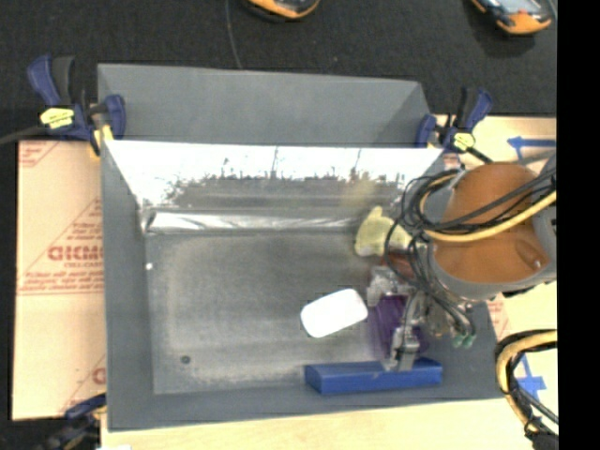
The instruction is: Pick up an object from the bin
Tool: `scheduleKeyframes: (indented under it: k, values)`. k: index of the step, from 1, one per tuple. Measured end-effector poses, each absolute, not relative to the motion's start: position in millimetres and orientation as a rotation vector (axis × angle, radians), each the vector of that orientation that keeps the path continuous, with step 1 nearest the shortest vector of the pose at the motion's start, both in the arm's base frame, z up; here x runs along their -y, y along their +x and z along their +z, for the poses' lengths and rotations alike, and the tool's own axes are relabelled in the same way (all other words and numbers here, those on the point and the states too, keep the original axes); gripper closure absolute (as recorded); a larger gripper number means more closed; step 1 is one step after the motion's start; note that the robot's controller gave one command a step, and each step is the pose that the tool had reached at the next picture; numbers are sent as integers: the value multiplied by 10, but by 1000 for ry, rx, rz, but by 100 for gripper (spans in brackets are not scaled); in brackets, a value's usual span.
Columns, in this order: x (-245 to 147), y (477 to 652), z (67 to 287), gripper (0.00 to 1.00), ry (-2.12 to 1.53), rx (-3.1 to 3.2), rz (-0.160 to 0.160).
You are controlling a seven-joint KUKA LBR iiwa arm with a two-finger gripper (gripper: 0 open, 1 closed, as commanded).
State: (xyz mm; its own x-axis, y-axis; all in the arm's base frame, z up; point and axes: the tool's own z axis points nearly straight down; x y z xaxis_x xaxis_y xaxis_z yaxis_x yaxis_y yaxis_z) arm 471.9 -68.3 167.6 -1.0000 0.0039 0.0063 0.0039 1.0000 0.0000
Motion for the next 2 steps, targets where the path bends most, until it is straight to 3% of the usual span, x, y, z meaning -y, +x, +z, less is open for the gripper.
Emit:
scheduleKeyframes:
  k: [1, 2]
  values:
    - [681, 4738, 1720, 0, -1, 3144, 2]
    - [377, 4930, 1258, 0, -199, 3145, 2]
